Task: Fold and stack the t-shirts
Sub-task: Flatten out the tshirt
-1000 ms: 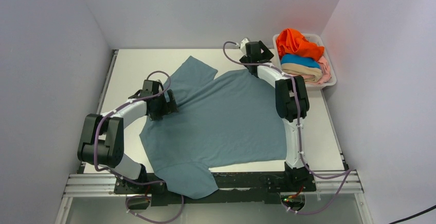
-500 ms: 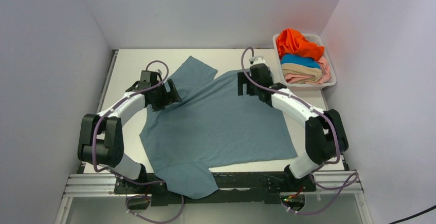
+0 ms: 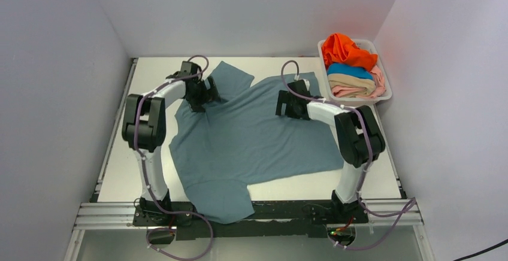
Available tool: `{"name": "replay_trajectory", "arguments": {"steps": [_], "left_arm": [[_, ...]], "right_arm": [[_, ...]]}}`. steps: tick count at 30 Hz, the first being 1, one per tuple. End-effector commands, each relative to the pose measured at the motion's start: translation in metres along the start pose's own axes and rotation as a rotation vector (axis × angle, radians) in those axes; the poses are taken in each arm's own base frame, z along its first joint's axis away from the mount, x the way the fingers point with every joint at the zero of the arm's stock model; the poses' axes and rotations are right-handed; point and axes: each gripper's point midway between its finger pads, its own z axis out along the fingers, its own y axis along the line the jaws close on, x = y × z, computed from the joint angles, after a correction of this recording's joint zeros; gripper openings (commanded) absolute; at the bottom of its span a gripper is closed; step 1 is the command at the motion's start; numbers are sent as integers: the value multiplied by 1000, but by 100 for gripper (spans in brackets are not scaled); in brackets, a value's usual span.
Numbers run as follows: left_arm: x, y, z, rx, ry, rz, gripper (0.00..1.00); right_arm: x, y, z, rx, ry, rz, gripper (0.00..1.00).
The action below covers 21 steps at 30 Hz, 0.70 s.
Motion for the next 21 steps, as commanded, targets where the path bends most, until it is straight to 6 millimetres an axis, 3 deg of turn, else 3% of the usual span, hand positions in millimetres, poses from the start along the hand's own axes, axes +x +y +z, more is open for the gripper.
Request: {"name": "replay_trajectory", "arguments": {"steps": [1,4,5,9,12,15,16,18,19,20,21], "left_arm": [[-35,11,41,-51,17,-26,99],[-74,9,63,-39,-2,-34,100],[-101,-2,61,-18,-43,-10,99],[-144,-8,63,-7,-105,94,99],[-181,-25,30,39,-235,148,99],[-205,-56,-33,105,-344,219,99],[-201,-58,-43,106,-343,231,99],[-189,-70,-77,121,-357,270,99],[-179,-75,-95,119,-368,293,99],[-169,-82,-125,107,-403,316,99],[-153,-76,-137,64,-402,314,99]], "right_arm": [[-19,-7,47,-28,20,70,100],[-39,-4,78,-14,33,21,100],[-47,-2,82,-7,41,11,100],[-81,16,71,-38,-2,-6,100],[-110,21,29,-36,-100,-11,100],[-130,19,-30,-50,-210,52,100],[-138,19,-54,-66,-257,82,100],[-133,8,-90,-68,-323,177,100],[-125,3,-106,-83,-348,213,100],[-107,-5,-114,-87,-355,255,100],[-101,-10,-130,-109,-390,311,100]]}}
